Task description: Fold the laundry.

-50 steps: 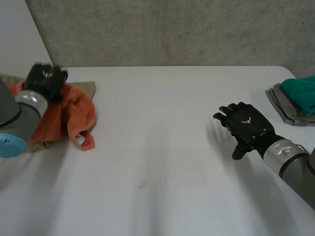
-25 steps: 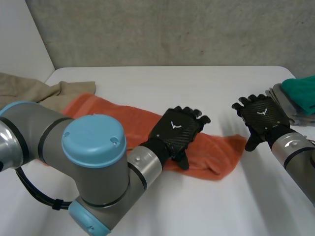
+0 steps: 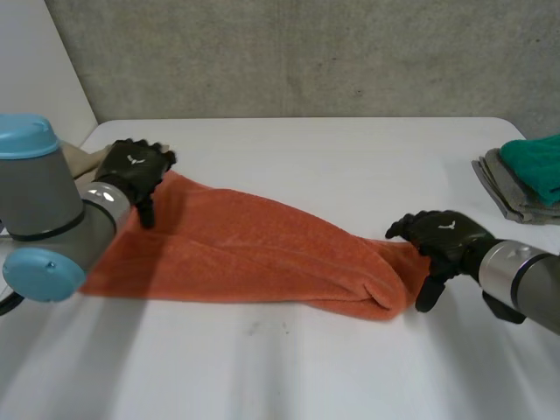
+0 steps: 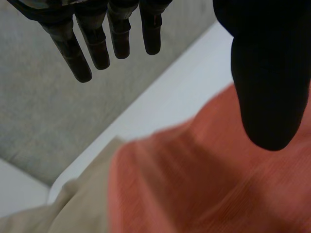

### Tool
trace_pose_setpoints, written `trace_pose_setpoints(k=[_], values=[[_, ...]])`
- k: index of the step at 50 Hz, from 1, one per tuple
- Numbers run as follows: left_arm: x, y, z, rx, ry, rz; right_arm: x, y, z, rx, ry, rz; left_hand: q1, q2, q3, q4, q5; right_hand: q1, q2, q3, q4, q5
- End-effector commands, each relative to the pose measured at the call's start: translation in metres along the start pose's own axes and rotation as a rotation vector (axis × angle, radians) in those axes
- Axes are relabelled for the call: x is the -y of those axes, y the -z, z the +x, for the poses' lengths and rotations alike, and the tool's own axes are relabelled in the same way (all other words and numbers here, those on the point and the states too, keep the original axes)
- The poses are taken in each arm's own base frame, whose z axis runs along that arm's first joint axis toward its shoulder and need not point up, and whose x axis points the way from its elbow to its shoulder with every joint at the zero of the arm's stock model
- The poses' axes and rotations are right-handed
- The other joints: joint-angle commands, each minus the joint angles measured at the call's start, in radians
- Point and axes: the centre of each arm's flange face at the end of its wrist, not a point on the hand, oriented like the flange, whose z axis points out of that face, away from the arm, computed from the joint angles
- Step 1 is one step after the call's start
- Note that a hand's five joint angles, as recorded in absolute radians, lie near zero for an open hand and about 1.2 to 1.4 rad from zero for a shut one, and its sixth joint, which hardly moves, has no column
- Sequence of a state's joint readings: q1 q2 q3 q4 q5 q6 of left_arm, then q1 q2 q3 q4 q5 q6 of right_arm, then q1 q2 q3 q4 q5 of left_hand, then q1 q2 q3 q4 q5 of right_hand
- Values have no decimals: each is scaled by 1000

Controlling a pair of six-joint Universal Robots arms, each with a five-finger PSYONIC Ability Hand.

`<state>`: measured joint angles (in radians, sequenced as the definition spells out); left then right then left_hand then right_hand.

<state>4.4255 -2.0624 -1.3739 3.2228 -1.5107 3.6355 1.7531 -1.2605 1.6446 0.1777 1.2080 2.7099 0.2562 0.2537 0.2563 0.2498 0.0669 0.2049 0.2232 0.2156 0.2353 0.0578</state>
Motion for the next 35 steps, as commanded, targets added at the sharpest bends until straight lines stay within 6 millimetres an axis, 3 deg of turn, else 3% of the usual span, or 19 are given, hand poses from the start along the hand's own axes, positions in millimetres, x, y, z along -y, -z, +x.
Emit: trace_pose_setpoints(k=[1, 7, 16, 20, 25, 30, 35], values=[[-48, -30, -21, -43, -81, -97, -12, -14, -26, 54, -38, 26, 25, 27, 25, 31, 40, -30, -49, -41, -61, -58], [-59, -12, -11, -129, -31, -207, -17, -23, -34, 59, -41, 64, 86, 89, 86, 93, 101, 44, 26, 34, 14, 17], [-41, 45, -8, -126, 31, -191, -28, -36, -48, 96, -29, 51, 133, 136, 133, 140, 148, 223, 205, 213, 193, 196], [-39, 63, -5, -117, 27, -172, -28, -42, -47, 85, -19, 77, 136, 139, 136, 143, 151, 452, 434, 441, 421, 424], [-48, 74, 0, -116, 20, -184, -23, -46, -41, 38, 3, 135, 136, 139, 136, 143, 151, 1190, 1171, 1179, 1159, 1162], [-59, 76, -3, -103, 30, -214, -18, -44, -37, 6, 20, 161, 139, 142, 139, 146, 154, 1191, 1173, 1181, 1161, 1164], [-69, 76, -5, -107, 46, -240, 2, -31, -31, -29, 43, 225, 166, 168, 165, 172, 180, 1191, 1173, 1181, 1161, 1164]])
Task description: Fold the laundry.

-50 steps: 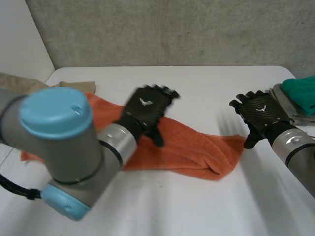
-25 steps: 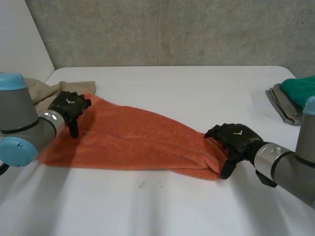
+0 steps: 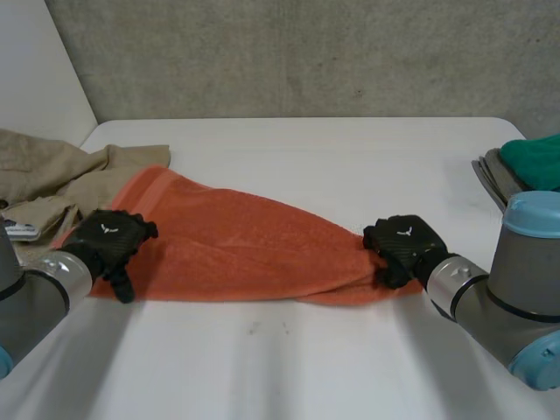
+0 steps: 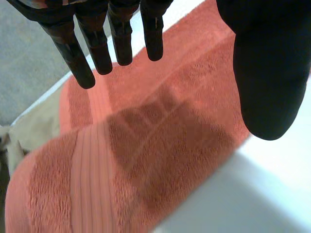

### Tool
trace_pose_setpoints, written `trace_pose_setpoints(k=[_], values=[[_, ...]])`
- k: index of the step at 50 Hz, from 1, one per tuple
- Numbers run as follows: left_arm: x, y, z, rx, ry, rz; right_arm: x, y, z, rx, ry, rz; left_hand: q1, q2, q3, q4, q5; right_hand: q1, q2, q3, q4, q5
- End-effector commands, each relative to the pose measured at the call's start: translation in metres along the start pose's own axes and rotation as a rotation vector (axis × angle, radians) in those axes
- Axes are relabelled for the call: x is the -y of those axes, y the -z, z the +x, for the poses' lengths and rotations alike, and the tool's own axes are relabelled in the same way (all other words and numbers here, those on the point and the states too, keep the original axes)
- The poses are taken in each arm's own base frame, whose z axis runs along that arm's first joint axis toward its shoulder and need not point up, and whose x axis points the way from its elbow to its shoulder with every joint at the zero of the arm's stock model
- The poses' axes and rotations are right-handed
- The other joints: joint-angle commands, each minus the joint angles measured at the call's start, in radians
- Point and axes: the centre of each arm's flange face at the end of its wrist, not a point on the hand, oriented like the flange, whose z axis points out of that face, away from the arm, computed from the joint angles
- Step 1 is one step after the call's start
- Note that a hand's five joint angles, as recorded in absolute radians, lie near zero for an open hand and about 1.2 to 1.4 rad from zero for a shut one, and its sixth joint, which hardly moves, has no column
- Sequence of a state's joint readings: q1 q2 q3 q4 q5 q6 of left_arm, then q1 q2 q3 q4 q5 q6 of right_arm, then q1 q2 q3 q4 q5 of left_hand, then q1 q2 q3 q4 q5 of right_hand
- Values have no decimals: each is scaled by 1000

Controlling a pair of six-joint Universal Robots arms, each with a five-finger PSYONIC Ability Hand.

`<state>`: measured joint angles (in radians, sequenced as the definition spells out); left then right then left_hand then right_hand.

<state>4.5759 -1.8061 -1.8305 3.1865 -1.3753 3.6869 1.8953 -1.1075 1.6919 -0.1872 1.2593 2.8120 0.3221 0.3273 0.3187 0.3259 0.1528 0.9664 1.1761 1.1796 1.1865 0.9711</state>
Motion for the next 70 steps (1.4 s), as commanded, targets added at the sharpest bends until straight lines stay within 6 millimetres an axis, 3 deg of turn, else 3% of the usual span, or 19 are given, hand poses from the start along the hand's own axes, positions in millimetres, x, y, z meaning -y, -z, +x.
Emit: trace_pose_setpoints(k=[1, 4, 9, 17, 26, 38, 42, 46, 47, 50, 53, 55, 59, 64, 70], values=[[-14, -3, -3, -8, 20, -36, 26, 11, 9, -49, 36, 80, 111, 106, 115, 108, 106, 430, 220, 217, 210, 251], [-16, -4, -2, -23, 25, -34, 30, 11, 18, -75, 36, 92, 126, 121, 130, 122, 121, 430, 220, 217, 210, 251], [-20, -8, 1, -35, 25, -34, 30, 10, 55, -172, 61, 90, 141, 136, 144, 137, 136, 430, 220, 217, 210, 251], [-21, -8, 10, -60, 20, -37, 33, 6, 85, -244, 154, 90, 156, 150, 159, 152, 150, 430, 220, 217, 210, 251], [-20, -4, 24, -101, 4, -33, 34, -12, 99, -277, 168, 121, 159, 153, 162, 155, 153, 430, 220, 217, 210, 251], [-21, 2, 36, -133, -10, -34, 26, -17, 97, -280, 163, 95, 182, 177, 185, 178, 177, 430, 220, 217, 210, 251], [-20, -2, 34, -117, -13, -15, 26, -16, 96, -280, 162, 92, 299, 294, 302, 295, 294, 430, 220, 217, 210, 251], [-22, -10, 32, -95, -20, 9, 24, -16, 96, -279, 158, 83, 744, 739, 748, 741, 739, 430, 220, 217, 210, 251], [-24, -13, 33, -91, -20, 7, 24, -15, 97, -281, 158, 84, 1071, 1066, 1074, 1067, 1066, 430, 220, 217, 210, 251], [-23, -14, 33, -87, -23, 11, 26, -13, 96, -280, 160, 78, 1074, 1069, 1078, 1070, 1069, 430, 220, 217, 210, 251], [-14, -10, 30, -74, -29, 40, 25, -8, 94, -269, 172, 47, 1074, 1069, 1078, 1070, 1069, 430, 220, 217, 210, 251], [4, 3, 26, -57, -28, 94, 32, -1, 93, -267, 197, 37, 1074, 1069, 1078, 1070, 1069, 430, 220, 217, 210, 251], [32, 29, 21, -41, -20, 172, 58, 26, 95, -275, 294, 8, 1074, 1069, 1078, 1070, 1069, 430, 220, 217, 210, 251], [65, 63, 10, -8, 62, 287, 87, 58, 117, -348, 460, -30, 1074, 1069, 1078, 1070, 1069, 430, 220, 217, 210, 251], [88, 92, 2, 11, 179, 398, 123, 70, 126, -413, 554, 65, 1074, 1069, 1078, 1070, 1069, 430, 220, 217, 210, 251]])
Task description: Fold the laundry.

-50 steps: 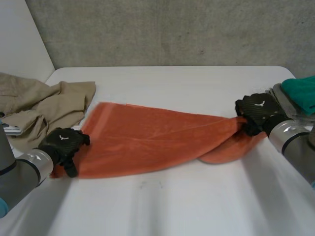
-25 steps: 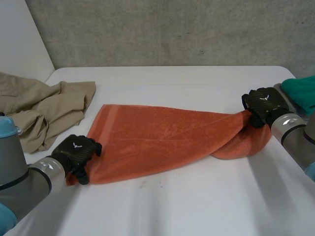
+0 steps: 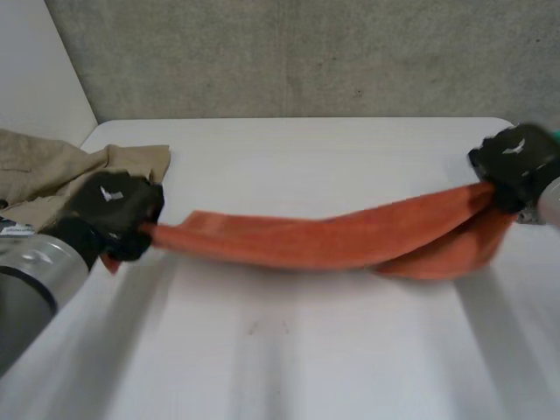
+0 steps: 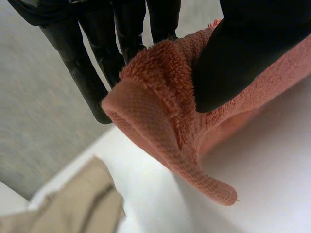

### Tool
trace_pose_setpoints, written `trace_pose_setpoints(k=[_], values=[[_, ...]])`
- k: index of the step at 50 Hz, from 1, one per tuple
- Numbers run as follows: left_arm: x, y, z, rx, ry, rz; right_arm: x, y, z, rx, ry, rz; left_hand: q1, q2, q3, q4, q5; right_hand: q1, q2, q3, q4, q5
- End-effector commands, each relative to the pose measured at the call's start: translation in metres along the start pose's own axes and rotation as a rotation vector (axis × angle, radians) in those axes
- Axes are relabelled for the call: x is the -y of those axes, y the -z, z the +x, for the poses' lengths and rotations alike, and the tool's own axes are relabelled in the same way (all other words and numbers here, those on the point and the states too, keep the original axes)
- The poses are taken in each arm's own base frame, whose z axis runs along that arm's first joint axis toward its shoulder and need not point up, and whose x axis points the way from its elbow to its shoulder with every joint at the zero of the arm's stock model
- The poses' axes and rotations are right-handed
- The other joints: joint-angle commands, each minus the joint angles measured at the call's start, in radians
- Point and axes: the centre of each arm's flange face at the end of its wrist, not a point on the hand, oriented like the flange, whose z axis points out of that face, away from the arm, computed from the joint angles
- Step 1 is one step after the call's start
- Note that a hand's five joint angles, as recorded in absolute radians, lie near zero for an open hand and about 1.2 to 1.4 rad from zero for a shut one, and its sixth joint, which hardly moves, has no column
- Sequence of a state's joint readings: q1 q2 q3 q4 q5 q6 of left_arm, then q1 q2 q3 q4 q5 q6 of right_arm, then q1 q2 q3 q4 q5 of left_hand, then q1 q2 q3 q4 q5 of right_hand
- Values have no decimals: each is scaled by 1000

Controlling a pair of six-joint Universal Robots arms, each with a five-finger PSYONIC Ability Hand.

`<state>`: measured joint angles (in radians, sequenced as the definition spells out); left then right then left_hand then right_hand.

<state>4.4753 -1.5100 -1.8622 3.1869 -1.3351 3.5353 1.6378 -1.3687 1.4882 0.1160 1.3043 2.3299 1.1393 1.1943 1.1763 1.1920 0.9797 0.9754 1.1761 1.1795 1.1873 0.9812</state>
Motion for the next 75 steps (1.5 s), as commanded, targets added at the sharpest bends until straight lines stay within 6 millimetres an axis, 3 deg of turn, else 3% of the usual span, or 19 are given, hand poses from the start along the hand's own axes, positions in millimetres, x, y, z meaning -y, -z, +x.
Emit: trace_pose_setpoints(k=[1, 4, 7, 12, 13, 15, 17, 24, 31, 38, 44, 49, 55, 56, 60, 66, 71, 75], values=[[31, 23, -6, 30, 124, 115, 32, 7, 35, -107, 106, 99, 257, 202, 220, 204, 242, 421, 220, 217, 209, 241], [29, 22, -5, 23, 153, 110, 37, 2, 40, -135, 121, 141, 257, 202, 220, 204, 242, 421, 220, 217, 209, 241], [26, 21, -2, 15, 158, 98, 30, -22, 28, -114, 135, 193, 257, 202, 220, 204, 242, 421, 220, 217, 209, 241], [5, 2, 6, -24, 185, 9, 30, -58, -20, -39, 153, 312, 257, 202, 220, 204, 242, 421, 220, 217, 209, 241], [2, -1, 7, -27, 187, -2, 27, -69, -39, -16, 158, 334, 257, 202, 220, 204, 242, 421, 220, 217, 209, 241], [-4, -10, 8, -33, 191, -23, 22, -79, -53, -6, 156, 344, 257, 202, 220, 204, 242, -48, -249, -252, -260, -228], [-7, -16, 7, -32, 193, -29, 15, -89, -67, 6, 150, 343, 257, 202, 220, 204, 242, -801, -1002, -1005, -1013, -981], [-17, -37, 6, -24, 193, -35, 1, -87, -68, -15, 46, 257, 257, 202, 220, 204, 242, -801, -1002, -1005, -1013, -981], [-23, -42, 5, -8, 195, -50, 6, -44, -47, -20, -168, 181, 257, 202, 220, 204, 242, -801, -1002, -1005, -1013, -981], [-24, -41, 6, -7, 195, -45, -33, -27, -37, 71, -282, -41, 257, 202, 220, 204, 242, -544, -745, -748, -756, -725], [-25, -41, 7, -12, 193, -47, -72, -48, -59, 159, -287, -144, 257, 202, 220, 204, 242, -482, -683, -686, -694, -663], [-25, -41, 8, -15, 193, -46, -97, -70, -63, 151, -289, -174, 257, 202, 220, 204, 242, -482, -683, -686, -694, -663], [-25, -41, 8, -12, 192, -44, -113, -90, -67, 122, -291, -191, 257, 202, 220, 204, 242, -450, -651, -654, -662, -631], [-25, -41, 8, -13, 192, -42, -114, -94, -66, 109, -293, -186, 257, 202, 220, 204, 242, -316, -517, -520, -528, -497], [-25, -41, 8, -11, 191, -38, -112, -100, -62, 82, -289, -153, 257, 202, 220, 204, 242, 419, 219, 215, 208, 239], [-21, -39, 8, -9, 186, -26, -95, -94, -47, 51, -291, -112, 257, 202, 220, 204, 242, 421, 220, 217, 209, 241], [-18, -37, 8, -10, 181, -21, -71, -71, -15, -2, -267, -87, 257, 202, 220, 204, 242, 421, 220, 217, 209, 241], [-9, -33, 6, -5, 168, 6, -59, -45, -4, 42, -239, -157, 257, 202, 220, 204, 242, 421, 220, 217, 209, 241]])
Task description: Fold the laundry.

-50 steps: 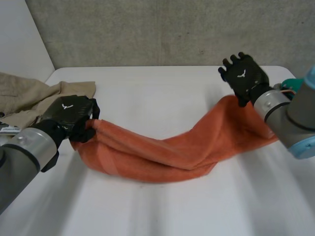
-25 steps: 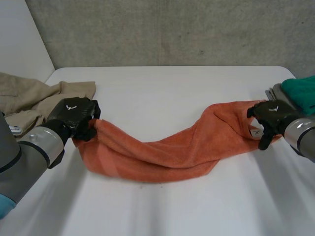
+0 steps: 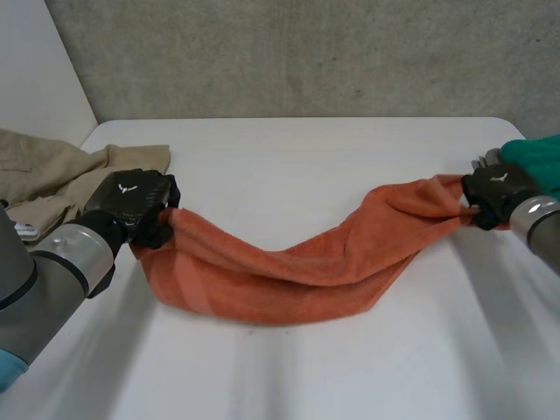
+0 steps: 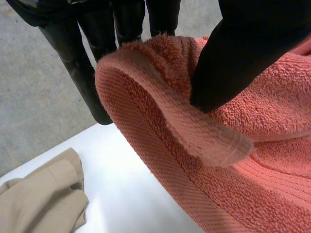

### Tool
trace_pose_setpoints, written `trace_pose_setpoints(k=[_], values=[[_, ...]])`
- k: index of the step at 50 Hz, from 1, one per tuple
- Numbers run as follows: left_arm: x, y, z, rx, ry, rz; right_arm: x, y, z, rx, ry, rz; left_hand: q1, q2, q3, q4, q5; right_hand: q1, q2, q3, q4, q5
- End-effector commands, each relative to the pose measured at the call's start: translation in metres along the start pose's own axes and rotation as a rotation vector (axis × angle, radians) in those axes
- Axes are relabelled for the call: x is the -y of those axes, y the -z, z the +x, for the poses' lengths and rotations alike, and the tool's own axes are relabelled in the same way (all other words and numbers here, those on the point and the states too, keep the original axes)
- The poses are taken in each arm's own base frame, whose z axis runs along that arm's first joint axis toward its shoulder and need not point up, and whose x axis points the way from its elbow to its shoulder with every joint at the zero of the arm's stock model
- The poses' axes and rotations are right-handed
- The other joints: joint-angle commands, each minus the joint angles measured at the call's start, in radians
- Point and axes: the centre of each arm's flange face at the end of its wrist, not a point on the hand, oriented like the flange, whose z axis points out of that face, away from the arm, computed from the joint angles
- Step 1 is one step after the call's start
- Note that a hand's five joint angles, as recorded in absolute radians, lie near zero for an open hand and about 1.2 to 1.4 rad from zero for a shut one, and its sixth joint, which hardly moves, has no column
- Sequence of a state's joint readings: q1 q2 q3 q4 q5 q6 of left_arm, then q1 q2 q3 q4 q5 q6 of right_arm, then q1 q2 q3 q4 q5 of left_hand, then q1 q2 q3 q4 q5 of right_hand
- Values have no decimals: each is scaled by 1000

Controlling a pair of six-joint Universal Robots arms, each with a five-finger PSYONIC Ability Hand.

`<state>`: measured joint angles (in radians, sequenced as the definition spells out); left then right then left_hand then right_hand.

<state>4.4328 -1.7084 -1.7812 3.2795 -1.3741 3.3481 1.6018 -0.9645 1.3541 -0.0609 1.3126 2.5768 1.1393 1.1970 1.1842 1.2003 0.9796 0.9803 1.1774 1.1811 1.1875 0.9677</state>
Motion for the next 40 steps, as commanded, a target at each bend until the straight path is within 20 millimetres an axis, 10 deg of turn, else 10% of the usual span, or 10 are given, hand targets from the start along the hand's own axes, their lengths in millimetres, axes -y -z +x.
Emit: trace_pose_setpoints(k=[1, 11, 22, 25, 33, 40], values=[[12, 6, -1, 5, -17, 34, 28, 49, 19, 25, 56, -91, 257, 199, 212, 196, 242, 416, 219, 215, 209, 254], [9, 19, 3, -18, -45, -45, 19, 110, -4, 282, 269, -372, 257, 199, 212, 196, 242, 416, 219, 215, 209, 254], [-16, -51, -6, 14, -129, -112, 8, 54, 0, 165, 352, -369, 257, 199, 212, 196, 242, 416, 219, 215, 209, 254], [12, -77, -11, 74, -157, -10, 40, 33, 9, 39, 376, -228, 257, 199, 212, 196, 242, 416, 219, 215, 209, 254], [166, -99, -47, 283, -190, 663, 160, 5, 76, -451, 301, 411, 257, 199, 212, 196, 242, 416, 219, 215, 209, 254], [196, -89, -46, 331, -172, 857, 209, 24, 79, -582, 275, 692, 257, 199, 212, 196, 242, 416, 219, 215, 209, 254]])
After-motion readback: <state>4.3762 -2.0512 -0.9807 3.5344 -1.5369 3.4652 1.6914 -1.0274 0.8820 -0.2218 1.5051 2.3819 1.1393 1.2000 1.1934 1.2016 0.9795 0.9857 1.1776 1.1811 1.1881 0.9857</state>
